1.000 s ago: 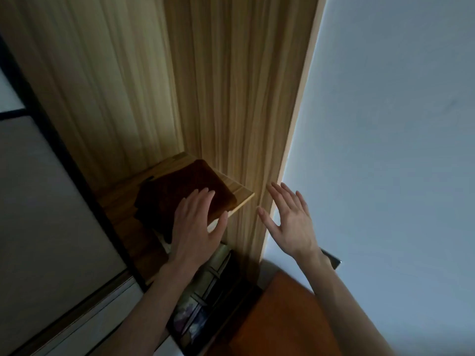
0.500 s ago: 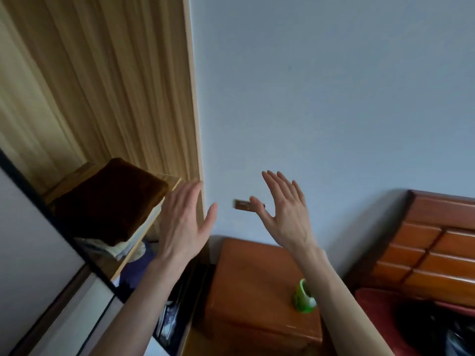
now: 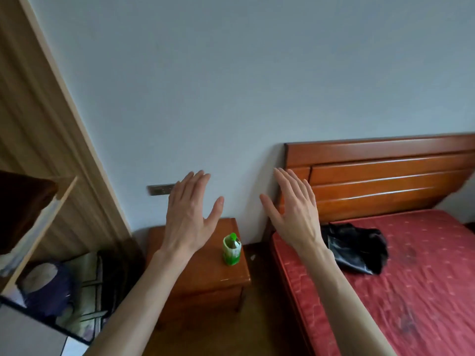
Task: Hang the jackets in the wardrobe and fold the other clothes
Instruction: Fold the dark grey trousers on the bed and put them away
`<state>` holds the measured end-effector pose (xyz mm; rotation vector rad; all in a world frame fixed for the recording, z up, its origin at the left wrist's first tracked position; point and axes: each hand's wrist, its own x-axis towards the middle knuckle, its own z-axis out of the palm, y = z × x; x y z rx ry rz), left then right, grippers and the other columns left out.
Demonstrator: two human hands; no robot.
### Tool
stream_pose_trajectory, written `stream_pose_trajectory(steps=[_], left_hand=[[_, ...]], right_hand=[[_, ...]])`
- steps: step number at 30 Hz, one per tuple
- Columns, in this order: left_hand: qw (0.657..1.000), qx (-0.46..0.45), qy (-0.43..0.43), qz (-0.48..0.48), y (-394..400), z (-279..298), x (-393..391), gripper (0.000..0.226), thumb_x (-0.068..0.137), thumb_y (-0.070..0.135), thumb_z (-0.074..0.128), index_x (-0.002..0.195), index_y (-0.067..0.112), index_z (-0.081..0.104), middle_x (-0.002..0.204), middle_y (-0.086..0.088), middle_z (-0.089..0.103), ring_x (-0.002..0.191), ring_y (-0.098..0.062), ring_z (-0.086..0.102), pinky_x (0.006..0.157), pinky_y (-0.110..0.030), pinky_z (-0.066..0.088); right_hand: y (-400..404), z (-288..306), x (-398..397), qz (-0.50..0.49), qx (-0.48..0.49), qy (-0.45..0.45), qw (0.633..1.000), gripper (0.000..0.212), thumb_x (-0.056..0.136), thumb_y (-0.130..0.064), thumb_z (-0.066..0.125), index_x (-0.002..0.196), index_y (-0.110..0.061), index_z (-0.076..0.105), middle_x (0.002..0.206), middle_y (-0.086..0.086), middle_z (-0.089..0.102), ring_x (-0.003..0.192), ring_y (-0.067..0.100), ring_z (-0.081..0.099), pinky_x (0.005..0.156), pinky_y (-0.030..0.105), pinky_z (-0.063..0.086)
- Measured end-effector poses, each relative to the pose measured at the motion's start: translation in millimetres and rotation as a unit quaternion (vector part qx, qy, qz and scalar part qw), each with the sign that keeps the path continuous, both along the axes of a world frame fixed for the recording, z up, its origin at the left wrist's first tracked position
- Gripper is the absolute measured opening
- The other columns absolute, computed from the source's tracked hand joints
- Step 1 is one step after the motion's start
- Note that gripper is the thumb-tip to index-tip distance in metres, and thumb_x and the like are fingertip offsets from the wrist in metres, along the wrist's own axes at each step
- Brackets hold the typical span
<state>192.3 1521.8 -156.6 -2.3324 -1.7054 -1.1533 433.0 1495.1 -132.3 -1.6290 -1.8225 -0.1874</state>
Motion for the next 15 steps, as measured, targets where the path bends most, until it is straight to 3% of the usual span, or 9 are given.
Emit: stream_pose_trajectory(steps=[5,15], left_hand=[[0.996,-0.005,0.004,-0.087,-51.1,-7.0,98.5,0.061,0.105,0.054,0.043,0.153,0.017,0.043,0.16,-0.005,0.045,0.153,-0.021,0.033,0.126,-0.047,0.027],[0.962,-0.016,0.001,-0.271,-153.0,-14.6,275.9,0.065,0.105,0.058,0.037,0.154,0.016,0.044,0.16,-0.004,0.045,0.155,-0.02,0.03,0.125,-0.051,0.028]], right_hand=[[-90.0,-12.2,90.0,-0.082,0.0,0.005,0.997,0.063,0.104,-0.059,0.048,0.155,-0.022,0.042,0.161,-0.004,0.044,0.156,0.015,0.027,0.128,0.045,0.02],[-266.9,-35.9,232.5,-0.265,-0.01,0.019,0.964,0.068,0.102,-0.064,0.043,0.156,-0.023,0.041,0.162,-0.005,0.043,0.155,0.014,0.028,0.127,0.046,0.022]])
